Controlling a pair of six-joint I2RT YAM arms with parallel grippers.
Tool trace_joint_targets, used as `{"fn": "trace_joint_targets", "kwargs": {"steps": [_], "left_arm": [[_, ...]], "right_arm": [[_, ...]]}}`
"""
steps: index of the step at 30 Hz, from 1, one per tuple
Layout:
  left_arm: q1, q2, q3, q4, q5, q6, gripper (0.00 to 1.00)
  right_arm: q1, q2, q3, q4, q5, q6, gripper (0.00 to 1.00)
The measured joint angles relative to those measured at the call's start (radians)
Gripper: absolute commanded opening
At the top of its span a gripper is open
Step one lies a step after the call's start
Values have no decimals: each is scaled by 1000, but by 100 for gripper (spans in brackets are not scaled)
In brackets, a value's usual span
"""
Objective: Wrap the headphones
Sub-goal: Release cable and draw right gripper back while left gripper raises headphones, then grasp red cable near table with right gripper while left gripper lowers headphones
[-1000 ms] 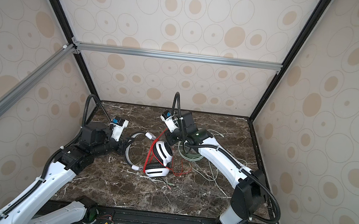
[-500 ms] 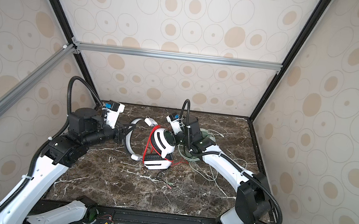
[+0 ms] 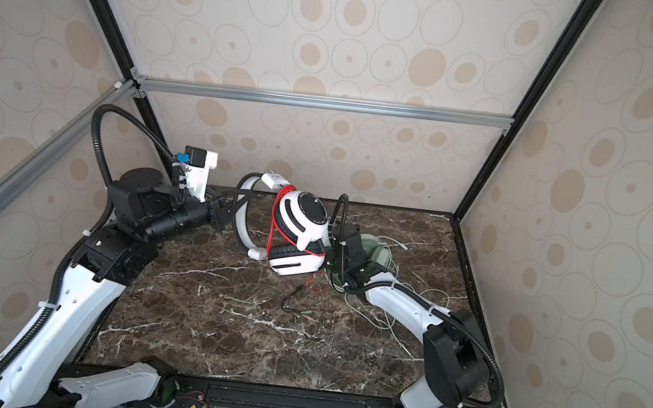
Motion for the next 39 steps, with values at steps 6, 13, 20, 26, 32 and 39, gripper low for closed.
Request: {"fn": "trace_joint_targets", "kwargs": {"steps": [6, 13, 20, 26, 32, 39], "left_arm": [[2, 12, 14, 64, 22, -42, 0], [29, 32, 16, 125, 30, -82, 0], [108, 43, 30, 142, -73, -127, 0], [145, 117, 93, 101, -246, -138, 0], [165, 164, 118, 52, -411, -165, 0], [186, 216, 100, 21, -528, -169, 0]], "right_arm": [[0, 50, -57, 79, 0, 53, 17], [0, 119, -57, 116, -3, 79, 8], [0, 126, -61, 136, -2, 88, 0], [20, 106, -67, 79, 31, 54, 0], [113, 37, -67, -65, 113, -40, 0], [234, -42, -50, -232, 214, -158, 0]]}}
